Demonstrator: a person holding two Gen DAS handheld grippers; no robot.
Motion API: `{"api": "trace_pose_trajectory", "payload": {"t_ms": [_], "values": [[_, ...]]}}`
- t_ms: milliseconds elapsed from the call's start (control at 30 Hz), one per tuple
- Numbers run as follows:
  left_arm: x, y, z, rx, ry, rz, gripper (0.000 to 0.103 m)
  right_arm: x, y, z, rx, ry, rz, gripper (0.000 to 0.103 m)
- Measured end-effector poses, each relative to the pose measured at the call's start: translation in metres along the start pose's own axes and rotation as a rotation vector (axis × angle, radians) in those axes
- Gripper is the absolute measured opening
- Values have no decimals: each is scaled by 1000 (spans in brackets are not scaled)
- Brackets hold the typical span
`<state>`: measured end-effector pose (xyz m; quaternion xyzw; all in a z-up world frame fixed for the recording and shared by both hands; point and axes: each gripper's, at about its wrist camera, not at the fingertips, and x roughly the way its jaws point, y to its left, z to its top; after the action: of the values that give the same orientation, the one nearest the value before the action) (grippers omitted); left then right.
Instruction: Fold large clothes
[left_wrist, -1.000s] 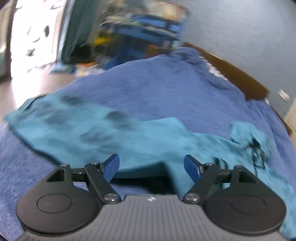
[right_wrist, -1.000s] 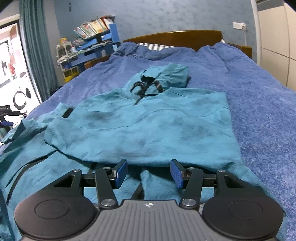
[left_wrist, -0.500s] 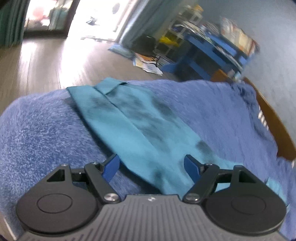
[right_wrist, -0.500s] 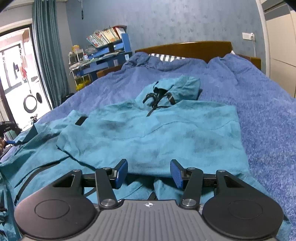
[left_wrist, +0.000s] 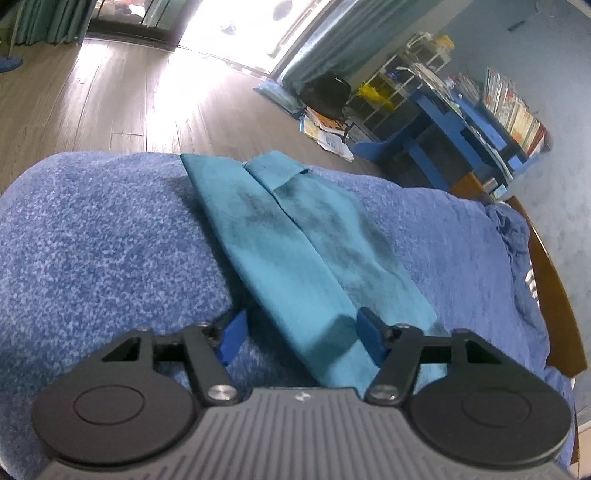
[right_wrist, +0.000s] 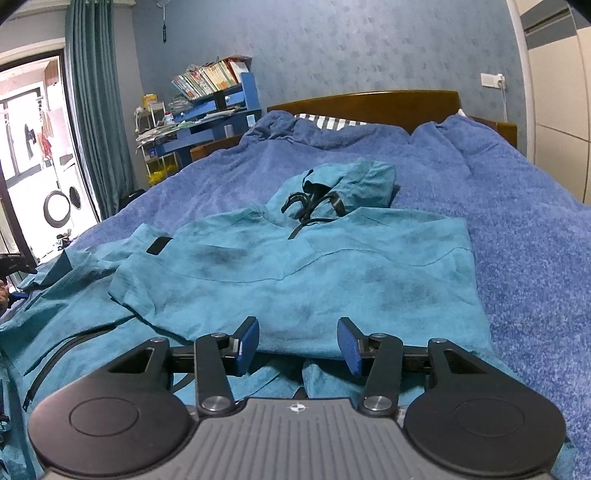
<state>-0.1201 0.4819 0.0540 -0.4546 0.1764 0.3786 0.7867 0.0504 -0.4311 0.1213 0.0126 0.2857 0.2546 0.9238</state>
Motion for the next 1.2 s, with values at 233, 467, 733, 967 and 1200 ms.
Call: {"api": "trace_pose_trajectory", "payload": {"t_ms": [233, 467, 733, 967, 1200], "values": [[8, 0, 20, -20, -58, -33, 0, 0, 0, 1, 0, 0, -7, 49], [-21, -50, 38, 94, -189, -106, 0, -1, 0, 1, 5, -10, -8, 49], [-40, -183, 68, 312, -264, -231, 0, -5, -2, 2, 13, -31, -7, 49], [-81, -315, 23, 579, -347, -396, 0, -7, -2, 3, 20, -41, -10, 49], [-129, -403, -81, 834, -354, -582, 0, -10, -2, 5, 33, -57, -8, 49]]}}
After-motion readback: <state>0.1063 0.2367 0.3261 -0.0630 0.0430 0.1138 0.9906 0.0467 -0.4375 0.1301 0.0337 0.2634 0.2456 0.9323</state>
